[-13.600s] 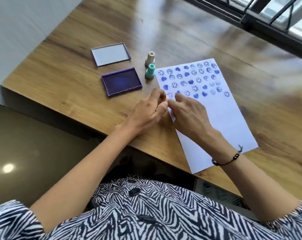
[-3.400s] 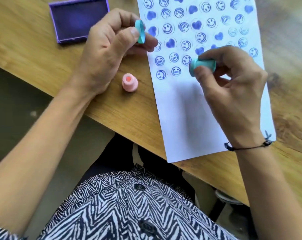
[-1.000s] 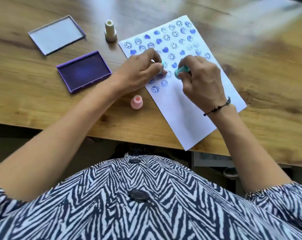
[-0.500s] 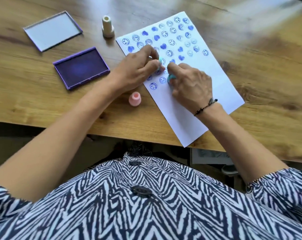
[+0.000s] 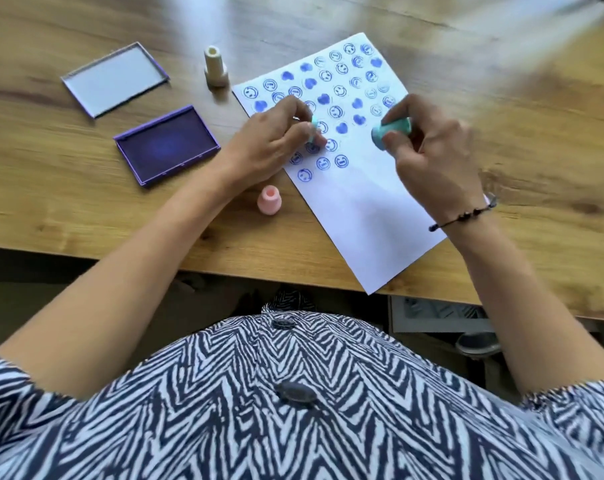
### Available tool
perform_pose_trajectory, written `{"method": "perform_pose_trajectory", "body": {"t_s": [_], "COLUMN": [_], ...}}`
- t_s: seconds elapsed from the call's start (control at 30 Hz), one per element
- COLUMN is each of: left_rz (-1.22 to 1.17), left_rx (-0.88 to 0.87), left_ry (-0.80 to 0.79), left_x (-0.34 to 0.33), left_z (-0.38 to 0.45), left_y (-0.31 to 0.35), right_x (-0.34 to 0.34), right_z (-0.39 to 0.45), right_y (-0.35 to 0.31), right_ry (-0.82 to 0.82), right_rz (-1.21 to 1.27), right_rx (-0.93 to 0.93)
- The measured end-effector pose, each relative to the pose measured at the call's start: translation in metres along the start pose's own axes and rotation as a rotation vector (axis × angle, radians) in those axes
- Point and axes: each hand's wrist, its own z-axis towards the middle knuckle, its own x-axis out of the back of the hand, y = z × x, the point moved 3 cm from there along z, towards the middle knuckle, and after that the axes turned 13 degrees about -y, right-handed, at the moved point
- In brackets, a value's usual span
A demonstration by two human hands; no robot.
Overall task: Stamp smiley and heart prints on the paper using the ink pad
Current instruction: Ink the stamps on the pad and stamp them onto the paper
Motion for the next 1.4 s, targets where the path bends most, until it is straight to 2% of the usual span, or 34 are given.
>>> {"method": "perform_pose_trajectory", "body": {"t_s": [0.2, 0.33, 0.47, 0.67, 0.9, 1.0, 1.1, 1.23, 1.4], "left_rz": [-0.059, -0.517, -0.722, -0.76, -0.678, -0.45, -0.166, -0.172, -0.277], "left_rx": [0.014, -0.02, -0.086, -0.12, -0.042, 0.128, 0.323, 0.361, 0.312], "left_ry": [0.0, 0.078, 0.15, 0.278, 0.446, 0.435, 0.438, 0.544, 0.601], "left_x": [-0.001, 0.003, 0.006, 0.012, 0.016, 0.023, 0.029, 0.027, 0.021], "left_z": [0.001, -0.006, -0.019, -0.04, -0.066, -0.079, -0.086, -0.096, -0.102], "left_y": [-0.001, -0.002, 0.004, 0.01, 0.01, 0.0, -0.013, -0.022, -0.022], "right_x": [-0.007, -0.015, -0.024, -0.04, -0.057, -0.068, -0.079, -0.088, -0.083], "right_z": [0.001, 0.011, 0.023, 0.026, 0.026, 0.032, 0.041, 0.042, 0.047], "right_y": [0.001, -0.013, -0.039, -0.059, -0.077, -0.079, -0.077, -0.081, -0.087], "right_ry": [-0.001, -0.06, -0.096, -0.156, -0.193, -0.318, -0.426, -0.516, -0.658], "right_rz": [0.037, 0.374, 0.565, 0.55, 0.542, 0.426, 0.013, -0.385, -0.519], "right_rx": [0.009, 0.007, 0.087, 0.159, 0.239, 0.228, 0.289, 0.405, 0.445]}}
